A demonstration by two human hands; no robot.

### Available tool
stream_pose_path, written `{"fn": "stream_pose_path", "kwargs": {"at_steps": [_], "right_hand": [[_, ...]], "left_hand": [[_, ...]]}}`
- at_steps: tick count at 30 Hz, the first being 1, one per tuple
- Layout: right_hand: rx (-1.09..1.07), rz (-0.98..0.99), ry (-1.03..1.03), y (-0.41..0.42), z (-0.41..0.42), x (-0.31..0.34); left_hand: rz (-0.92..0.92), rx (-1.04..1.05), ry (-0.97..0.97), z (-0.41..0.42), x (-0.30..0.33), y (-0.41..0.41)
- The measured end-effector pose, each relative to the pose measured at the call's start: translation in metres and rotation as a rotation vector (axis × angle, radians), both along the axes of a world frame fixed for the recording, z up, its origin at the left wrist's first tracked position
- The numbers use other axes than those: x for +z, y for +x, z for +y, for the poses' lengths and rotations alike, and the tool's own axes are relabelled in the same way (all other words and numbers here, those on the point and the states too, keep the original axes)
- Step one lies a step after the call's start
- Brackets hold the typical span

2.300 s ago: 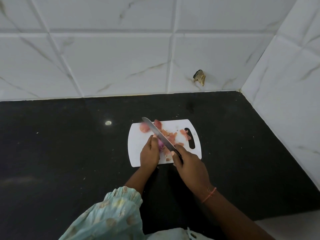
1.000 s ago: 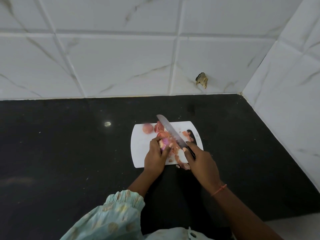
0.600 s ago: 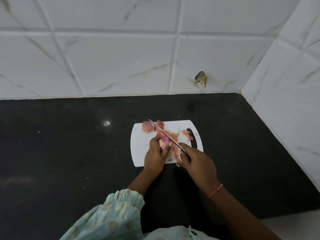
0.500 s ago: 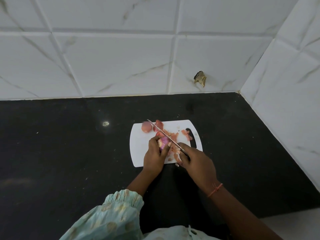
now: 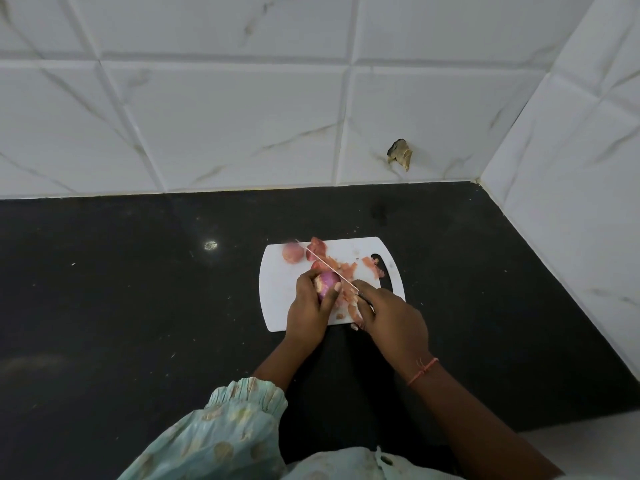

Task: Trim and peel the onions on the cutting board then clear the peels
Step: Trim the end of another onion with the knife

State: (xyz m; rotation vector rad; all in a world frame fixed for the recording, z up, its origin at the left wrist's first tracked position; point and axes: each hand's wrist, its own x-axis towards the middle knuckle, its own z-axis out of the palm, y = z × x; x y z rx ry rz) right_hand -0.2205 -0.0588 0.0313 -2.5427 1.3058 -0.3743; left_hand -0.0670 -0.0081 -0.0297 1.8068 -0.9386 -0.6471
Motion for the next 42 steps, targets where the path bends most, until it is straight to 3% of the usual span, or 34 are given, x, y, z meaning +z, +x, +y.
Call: {"fn": "stream_pose_path", "kwargs": {"at_steps": [4,12,35,42], "right_hand": [[-0.054,-0.017,0.029,-0.009,-0.002,-0.007],[0.07,-0.167,0.076,-0.014,-0.004,0.0],[0.091,0.0,-0.186,-0.006,-0.001,-0.007],[-0.041,0.017,-0.066,-0.016,-0.013,-0.021]], "left_hand": [[0.014,-0.011,-0.006,0.001,0.001,0.0],[0.024,-0.021,0.006,0.0,-0.002,0.004],[0.075,-0.036,0.003,0.005,0.008,0.004],[0.145,-0.04,-0.047,0.008,0.008,0.005]]}}
